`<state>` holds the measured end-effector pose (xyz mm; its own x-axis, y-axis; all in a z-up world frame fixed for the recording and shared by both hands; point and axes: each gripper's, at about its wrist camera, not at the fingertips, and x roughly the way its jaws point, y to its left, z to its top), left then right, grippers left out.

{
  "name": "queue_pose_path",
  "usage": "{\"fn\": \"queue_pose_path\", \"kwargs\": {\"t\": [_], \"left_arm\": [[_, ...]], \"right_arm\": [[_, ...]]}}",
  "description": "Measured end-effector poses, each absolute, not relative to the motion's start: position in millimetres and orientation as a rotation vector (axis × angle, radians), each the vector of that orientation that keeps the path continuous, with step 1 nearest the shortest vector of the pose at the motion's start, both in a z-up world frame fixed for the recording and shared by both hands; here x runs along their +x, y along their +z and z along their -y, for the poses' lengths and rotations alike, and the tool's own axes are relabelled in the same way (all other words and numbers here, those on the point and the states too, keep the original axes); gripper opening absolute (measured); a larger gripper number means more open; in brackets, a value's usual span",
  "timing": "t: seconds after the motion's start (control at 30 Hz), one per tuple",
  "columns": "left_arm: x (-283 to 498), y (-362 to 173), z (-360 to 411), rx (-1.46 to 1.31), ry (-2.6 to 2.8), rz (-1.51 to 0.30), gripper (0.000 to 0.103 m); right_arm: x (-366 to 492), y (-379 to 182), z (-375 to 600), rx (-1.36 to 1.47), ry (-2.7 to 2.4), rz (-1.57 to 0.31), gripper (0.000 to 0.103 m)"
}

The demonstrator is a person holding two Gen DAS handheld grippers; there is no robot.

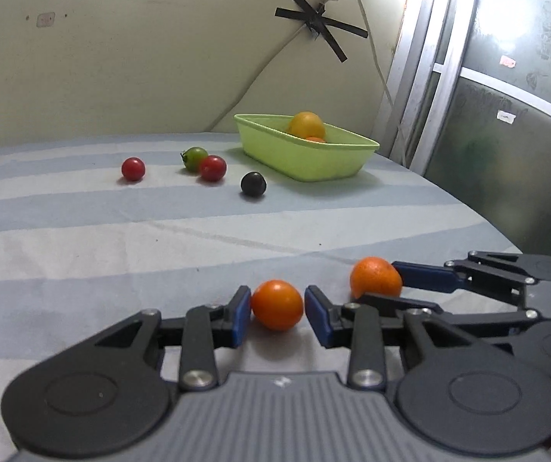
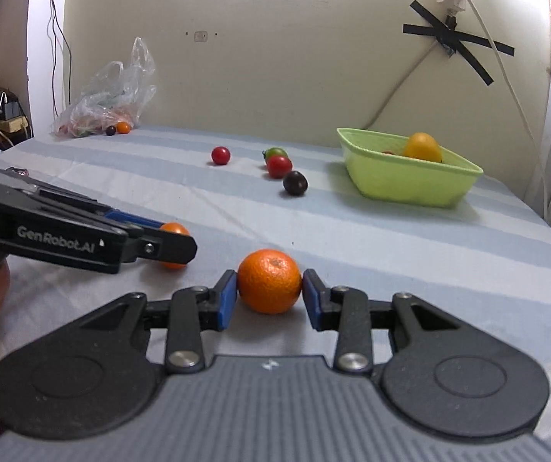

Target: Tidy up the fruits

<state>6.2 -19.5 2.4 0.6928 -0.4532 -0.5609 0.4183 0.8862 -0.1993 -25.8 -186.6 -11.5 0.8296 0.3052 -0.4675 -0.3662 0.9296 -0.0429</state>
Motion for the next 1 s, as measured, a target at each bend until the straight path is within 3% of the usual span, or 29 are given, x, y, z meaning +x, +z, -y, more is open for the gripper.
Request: {"fn": "queue_pose_path", "kwargs": {"t": [0.13,0.7,0.83,0.93,1.0], "left_arm": [[-2.5,11.7,19.6,-0.039,-0.474,-0.606,0.047],[-21.9,6.2,19.1,0.023,-0.435,-0.617,0.054],[-25.2,-1.4,17.1,0.028,-0.433,-0.641,0.05],[-25.3,-2.8,18.3,0.042,-0.431,-0.63,0.032],[-22.1,-2.5,17.0,0.021,-0.443,-0.636,0.03]], "right_arm": [[-37.2,-8.3,194.4,-0.115,0.369,-0.447,0.046],[-33.9,-13.6,192.7,-0.103,0.406,-0.472,0.048],[-30.7,-14.4,190.3,-0.108,0.413,-0.482,0.048],[-27.6,-15.4,188.9,-0.107,0.416,-0.498,0.048],[-26.2,-16.2,187.8,-0.111,0.42,-0.508,0.047]]}}
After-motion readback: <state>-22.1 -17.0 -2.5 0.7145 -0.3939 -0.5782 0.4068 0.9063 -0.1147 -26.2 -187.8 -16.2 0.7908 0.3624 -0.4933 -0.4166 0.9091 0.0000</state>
